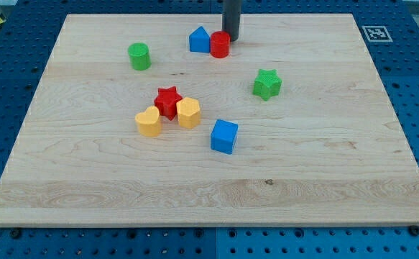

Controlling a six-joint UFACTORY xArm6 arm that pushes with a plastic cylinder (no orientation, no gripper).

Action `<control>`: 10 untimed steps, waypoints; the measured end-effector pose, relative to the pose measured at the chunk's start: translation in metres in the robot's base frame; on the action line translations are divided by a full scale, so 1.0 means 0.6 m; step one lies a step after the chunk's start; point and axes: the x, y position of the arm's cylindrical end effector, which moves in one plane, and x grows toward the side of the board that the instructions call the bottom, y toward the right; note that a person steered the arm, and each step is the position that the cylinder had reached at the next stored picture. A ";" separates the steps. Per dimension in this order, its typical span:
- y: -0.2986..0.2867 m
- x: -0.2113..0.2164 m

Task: Move the red circle towards the top of the red star

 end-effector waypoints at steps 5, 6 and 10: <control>-0.131 0.110; -0.150 0.106; -0.262 0.111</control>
